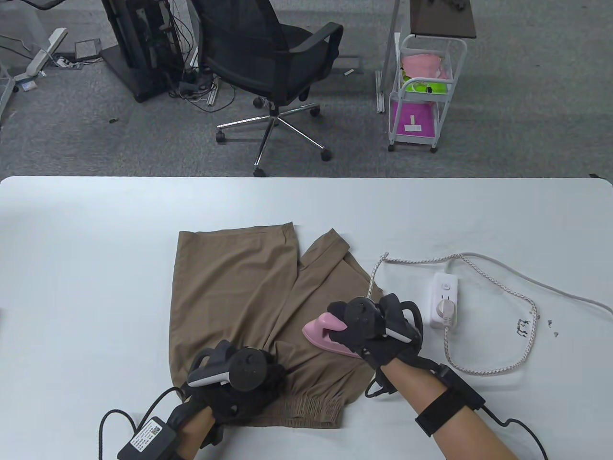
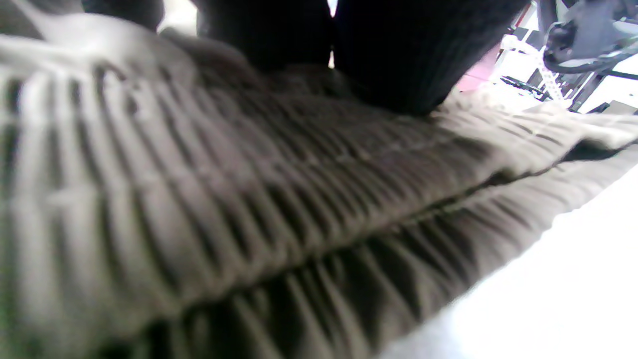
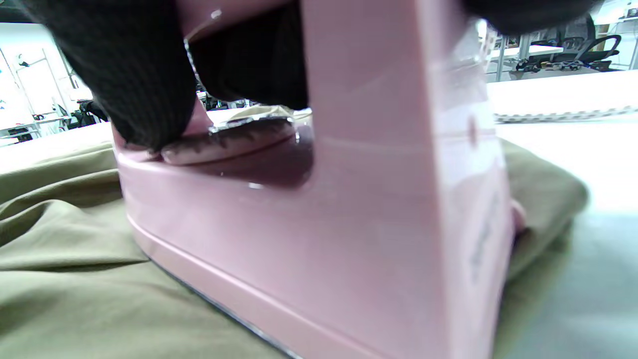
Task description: Iron shorts with electric iron on table
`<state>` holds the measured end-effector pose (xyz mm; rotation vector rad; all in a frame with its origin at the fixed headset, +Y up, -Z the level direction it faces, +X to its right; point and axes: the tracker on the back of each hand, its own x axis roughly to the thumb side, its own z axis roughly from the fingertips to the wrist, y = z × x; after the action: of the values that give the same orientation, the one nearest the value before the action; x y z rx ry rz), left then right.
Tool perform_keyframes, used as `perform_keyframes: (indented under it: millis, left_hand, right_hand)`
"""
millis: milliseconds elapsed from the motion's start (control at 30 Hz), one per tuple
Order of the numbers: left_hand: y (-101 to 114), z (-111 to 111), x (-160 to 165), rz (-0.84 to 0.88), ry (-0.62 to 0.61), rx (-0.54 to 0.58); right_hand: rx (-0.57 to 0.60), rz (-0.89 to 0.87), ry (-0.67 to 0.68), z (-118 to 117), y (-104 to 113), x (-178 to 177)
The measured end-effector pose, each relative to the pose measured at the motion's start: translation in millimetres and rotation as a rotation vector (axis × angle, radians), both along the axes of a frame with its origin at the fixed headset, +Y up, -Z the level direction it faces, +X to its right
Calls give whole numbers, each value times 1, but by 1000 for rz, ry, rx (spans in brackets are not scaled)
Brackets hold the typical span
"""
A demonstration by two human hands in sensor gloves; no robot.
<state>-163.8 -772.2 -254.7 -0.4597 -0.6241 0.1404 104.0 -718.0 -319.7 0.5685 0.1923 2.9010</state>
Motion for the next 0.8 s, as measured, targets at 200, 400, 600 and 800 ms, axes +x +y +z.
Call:
perform_keyframes:
  millis: [200, 400, 600, 800]
  left_hand:
    - [0, 0, 0, 0, 1, 1]
    - [0, 0, 0, -2, 2, 3]
    - [1, 0, 0, -2, 0, 3]
    - [1, 1, 0, -2, -2, 4]
  right_hand:
    - [37, -35, -7, 4, -1, -1]
    - [-4, -102, -14, 3, -2, -22]
    - [7, -119, 35, 3, -2, -58]
    - [19, -138, 74, 1, 1, -92]
